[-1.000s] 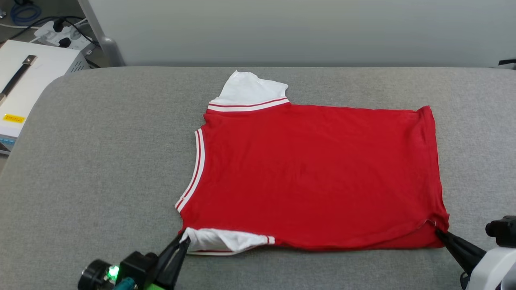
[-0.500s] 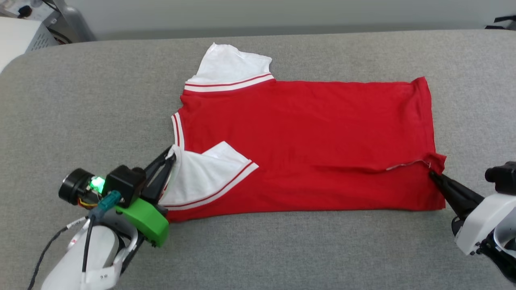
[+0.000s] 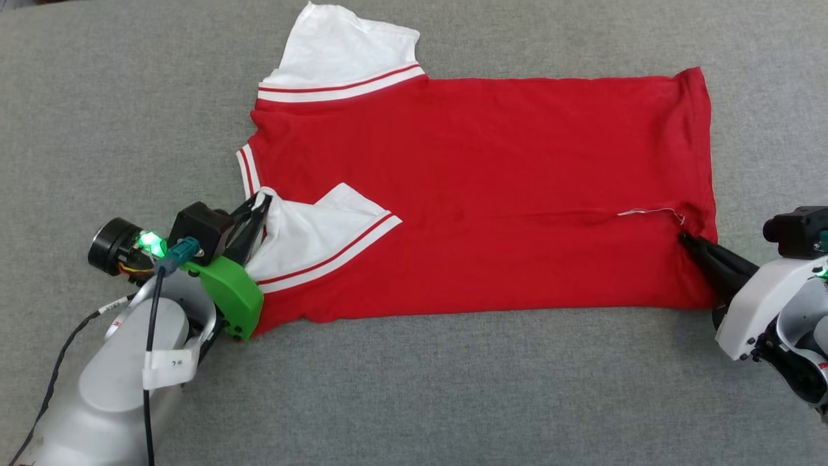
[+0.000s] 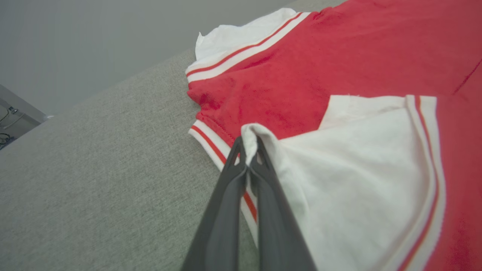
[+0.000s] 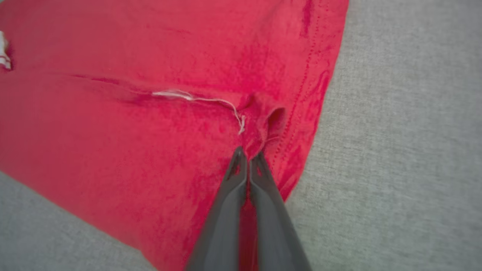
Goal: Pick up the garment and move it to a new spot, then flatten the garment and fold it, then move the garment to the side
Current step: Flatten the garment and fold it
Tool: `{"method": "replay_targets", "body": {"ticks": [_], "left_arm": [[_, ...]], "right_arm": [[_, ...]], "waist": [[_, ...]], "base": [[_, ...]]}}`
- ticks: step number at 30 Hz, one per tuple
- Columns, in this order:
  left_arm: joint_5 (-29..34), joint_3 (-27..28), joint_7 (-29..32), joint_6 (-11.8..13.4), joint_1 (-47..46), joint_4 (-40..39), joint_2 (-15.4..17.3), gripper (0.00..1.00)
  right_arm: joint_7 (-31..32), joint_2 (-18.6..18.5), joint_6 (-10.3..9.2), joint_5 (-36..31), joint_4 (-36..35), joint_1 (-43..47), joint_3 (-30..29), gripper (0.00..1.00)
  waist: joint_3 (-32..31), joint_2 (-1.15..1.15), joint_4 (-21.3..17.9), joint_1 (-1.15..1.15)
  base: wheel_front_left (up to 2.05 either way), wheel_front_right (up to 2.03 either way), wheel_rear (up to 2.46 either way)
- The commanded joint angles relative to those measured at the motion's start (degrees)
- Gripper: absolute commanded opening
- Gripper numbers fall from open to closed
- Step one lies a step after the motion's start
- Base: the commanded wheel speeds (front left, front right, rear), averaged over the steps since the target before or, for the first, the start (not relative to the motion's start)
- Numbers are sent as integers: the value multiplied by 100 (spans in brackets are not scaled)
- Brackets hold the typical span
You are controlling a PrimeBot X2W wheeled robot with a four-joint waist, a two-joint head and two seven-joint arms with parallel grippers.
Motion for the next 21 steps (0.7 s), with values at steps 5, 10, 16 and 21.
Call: {"method": "replay_targets", "body": {"ticks": [5, 10, 16, 21], "left_arm": [[-305, -482, -109, -14, -201, 645, -114, 0], [-550, -709, -171, -15, -292, 932, -180, 0], [-618, -519, -188, -16, -302, 783, -161, 100], [-562, -460, -189, -16, -197, 520, -52, 100]], "right_arm": [[-14, 128, -3, 34, 219, -122, 184, 0], [-289, 122, -3, 130, 299, -53, 143, 7], [-749, 55, -3, 176, 263, 253, -211, 100], [-892, -58, -3, 55, 27, 651, -574, 100]], "waist": [[135, 0, -52, 0], [-34, 0, 2, 0], [-444, 0, 123, 0], [-830, 0, 189, 0]], "base": [[0, 0, 0], [0, 0, 0], [0, 0, 0], [0, 0, 0]]}}
